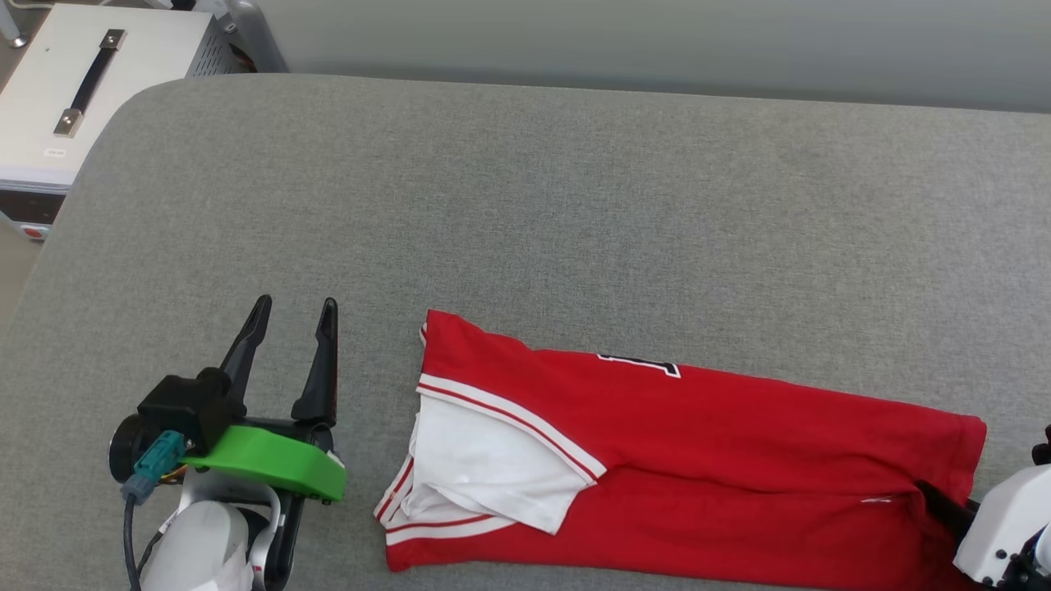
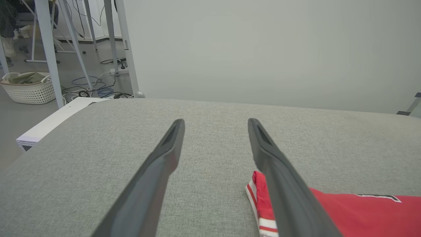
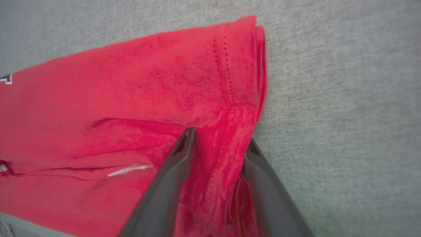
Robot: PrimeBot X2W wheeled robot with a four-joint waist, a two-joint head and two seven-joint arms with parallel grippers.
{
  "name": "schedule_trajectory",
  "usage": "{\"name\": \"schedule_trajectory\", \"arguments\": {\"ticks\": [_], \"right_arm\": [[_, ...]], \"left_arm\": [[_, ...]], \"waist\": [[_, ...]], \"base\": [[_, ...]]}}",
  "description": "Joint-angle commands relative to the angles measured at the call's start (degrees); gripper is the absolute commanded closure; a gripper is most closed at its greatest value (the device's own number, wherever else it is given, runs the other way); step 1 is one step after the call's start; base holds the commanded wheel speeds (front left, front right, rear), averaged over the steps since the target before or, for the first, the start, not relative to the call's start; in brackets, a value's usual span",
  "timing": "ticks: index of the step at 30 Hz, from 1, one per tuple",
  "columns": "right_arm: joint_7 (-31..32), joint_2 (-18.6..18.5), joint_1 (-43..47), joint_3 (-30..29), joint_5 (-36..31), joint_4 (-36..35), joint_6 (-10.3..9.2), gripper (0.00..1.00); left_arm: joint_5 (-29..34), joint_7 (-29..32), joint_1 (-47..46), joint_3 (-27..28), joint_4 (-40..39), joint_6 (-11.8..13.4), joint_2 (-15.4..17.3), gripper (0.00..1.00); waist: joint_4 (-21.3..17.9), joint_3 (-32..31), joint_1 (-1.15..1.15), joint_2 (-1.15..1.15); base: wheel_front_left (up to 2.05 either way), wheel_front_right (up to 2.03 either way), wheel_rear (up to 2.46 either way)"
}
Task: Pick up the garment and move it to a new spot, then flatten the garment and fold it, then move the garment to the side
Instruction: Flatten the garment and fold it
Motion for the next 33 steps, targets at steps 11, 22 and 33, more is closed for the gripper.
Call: {"name": "schedule_trajectory", "arguments": {"ticks": [11, 22, 33], "right_arm": [[-6.67, -0.95, -0.06, 2.50, 2.30, 2.49, 0.41, 1.00], [-11.90, -7.08, 0.12, -1.11, 1.33, 5.40, 0.41, 1.00], [-11.18, -6.10, 2.08, -2.03, 3.21, 2.24, 0.41, 1.00]], "left_arm": [[1.47, -0.33, 1.41, 1.84, 1.07, -1.01, -1.32, 0.00], [-0.08, -0.34, 1.85, 1.47, 1.92, -1.13, -1.44, 0.00], [-0.99, -0.34, 3.37, 0.54, 2.74, -1.14, -1.19, 0.00]], "waist": [[-0.51, -2.57, 0.00, 0.00], [-0.85, -4.18, 0.00, 0.00], [-0.19, -7.29, 0.00, 0.00]], "base": [[0.00, 0.00, 0.00], [0.00, 0.00, 0.00], [0.00, 0.00, 0.00]]}}
